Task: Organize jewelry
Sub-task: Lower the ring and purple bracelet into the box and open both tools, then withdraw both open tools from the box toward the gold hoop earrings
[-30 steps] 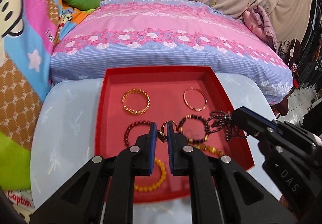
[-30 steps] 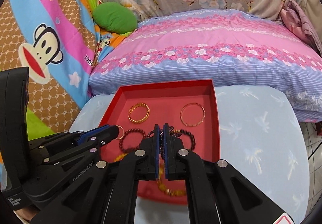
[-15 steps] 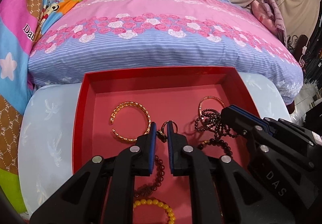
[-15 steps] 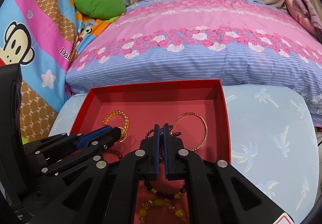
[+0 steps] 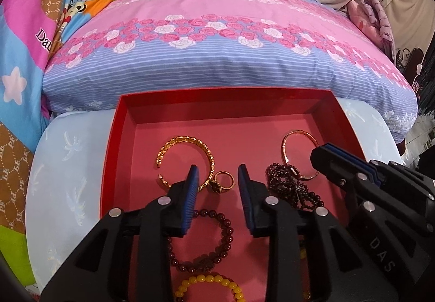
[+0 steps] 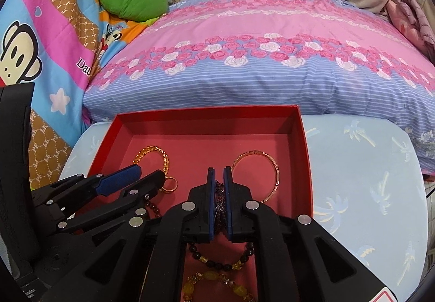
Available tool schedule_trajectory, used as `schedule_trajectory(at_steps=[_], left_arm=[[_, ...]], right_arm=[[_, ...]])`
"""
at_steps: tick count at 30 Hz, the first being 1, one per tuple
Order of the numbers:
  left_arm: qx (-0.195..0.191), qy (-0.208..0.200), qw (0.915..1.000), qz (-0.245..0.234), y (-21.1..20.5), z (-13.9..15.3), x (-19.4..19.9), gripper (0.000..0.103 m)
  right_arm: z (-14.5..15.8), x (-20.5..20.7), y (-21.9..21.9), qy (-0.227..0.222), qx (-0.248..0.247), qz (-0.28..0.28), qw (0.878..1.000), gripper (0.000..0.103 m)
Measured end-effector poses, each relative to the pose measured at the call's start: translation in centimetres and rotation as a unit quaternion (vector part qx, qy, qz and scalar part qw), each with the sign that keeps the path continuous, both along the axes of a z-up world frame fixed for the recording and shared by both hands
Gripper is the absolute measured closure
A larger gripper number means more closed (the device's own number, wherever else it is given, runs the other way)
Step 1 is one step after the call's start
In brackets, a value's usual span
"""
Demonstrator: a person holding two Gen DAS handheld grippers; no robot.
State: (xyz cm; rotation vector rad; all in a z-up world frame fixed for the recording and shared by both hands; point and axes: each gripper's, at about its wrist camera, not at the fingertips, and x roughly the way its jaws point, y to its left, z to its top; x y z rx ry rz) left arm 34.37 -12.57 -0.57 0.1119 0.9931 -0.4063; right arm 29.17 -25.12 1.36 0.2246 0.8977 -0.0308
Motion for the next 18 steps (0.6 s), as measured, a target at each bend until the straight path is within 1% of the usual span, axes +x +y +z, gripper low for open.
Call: schedule_trajectory(at_steps=[3,7,10,14,18], left_arm=[[-0.004,-0.009,0.9999,0.005,0.5,0.8,-0.6,0.07],[-0.002,-0.029,0.9995,0.009,1.4,2.3,-2.2,0.07],[-0.003,-0.044,0.999,0.008,2.3,3.6,-4.1,0.069],[-0.008,-0.051,0.9986,0.01,3.5,4.7,-6.8,0.069],[-0.003,-0.062,0.998,0.011,4.7,5.5,-9.7,0.069]], right_arm=[[1.3,-1.0,0.3,-0.014,-0.009,0.002,1.0,0.093],[3.0,-3.2,0.6,-0.035,-0.022,0.004,0.999,0.085],[4.0,-5.5,0.9,-0.046,-0.03,0.007,0.998,0.085],[4.7,-8.8,1.4,-0.051,-0.027,0.011,0.998,0.083],[4.9,-12.2,2.0,-0.051,-0.025,0.012,0.998,0.082]])
